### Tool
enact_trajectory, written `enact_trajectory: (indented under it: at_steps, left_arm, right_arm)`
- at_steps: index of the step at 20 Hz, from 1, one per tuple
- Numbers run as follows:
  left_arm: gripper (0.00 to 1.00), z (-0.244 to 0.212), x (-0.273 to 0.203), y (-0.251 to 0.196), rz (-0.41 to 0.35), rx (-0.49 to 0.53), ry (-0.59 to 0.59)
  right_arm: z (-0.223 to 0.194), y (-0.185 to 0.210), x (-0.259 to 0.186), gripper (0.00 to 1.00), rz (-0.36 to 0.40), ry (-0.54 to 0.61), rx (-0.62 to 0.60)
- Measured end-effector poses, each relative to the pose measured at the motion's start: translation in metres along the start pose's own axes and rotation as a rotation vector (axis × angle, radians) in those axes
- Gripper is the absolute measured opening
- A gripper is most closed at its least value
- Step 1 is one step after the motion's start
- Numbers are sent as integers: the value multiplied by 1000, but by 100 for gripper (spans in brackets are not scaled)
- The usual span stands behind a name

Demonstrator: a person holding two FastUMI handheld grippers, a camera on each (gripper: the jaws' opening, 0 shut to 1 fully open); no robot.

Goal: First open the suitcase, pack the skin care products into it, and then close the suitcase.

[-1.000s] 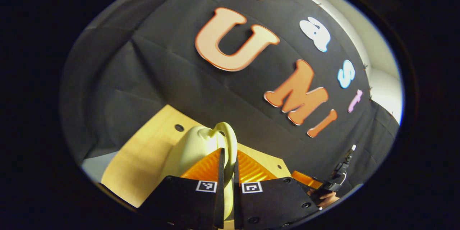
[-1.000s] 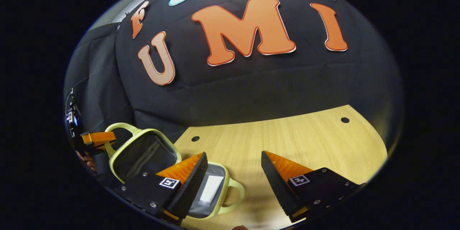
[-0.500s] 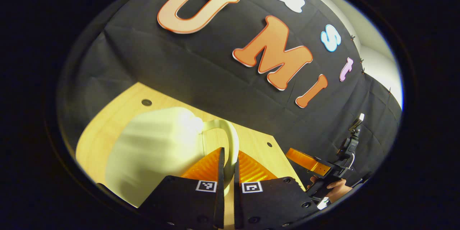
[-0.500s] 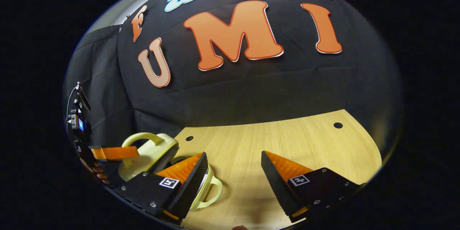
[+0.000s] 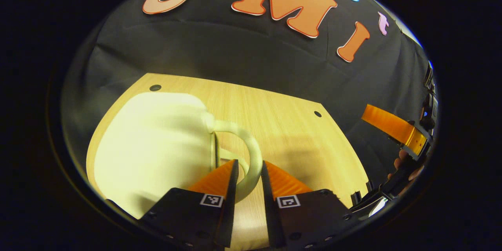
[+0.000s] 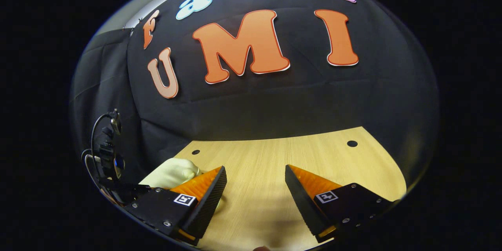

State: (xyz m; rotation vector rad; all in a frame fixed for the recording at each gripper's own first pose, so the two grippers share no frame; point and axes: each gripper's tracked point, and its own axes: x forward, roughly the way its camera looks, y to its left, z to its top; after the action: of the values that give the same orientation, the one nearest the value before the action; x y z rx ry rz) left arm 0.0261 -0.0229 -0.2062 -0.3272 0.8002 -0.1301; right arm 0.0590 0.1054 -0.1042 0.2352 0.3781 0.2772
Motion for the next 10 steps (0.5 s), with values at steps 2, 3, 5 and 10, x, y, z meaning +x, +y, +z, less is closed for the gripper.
enact_trajectory:
  at_steps: [2,3,5,10]
  left_arm:
    - [39,7,-3,-12,2,17,-16]
    - [46,10,3,-16,12,38,-37]
    - [80,29,-6,-26,24,73,-100]
    - [96,82,-30,-41,87,176,-320]
  right_arm:
    - [5,-6,-4,96,-5,-12,-3]
    - [9,-9,-5,96,-11,-24,-8]
    - [15,-11,-11,95,-18,-40,-9]
    - [42,-5,-25,95,-31,-143,-100]
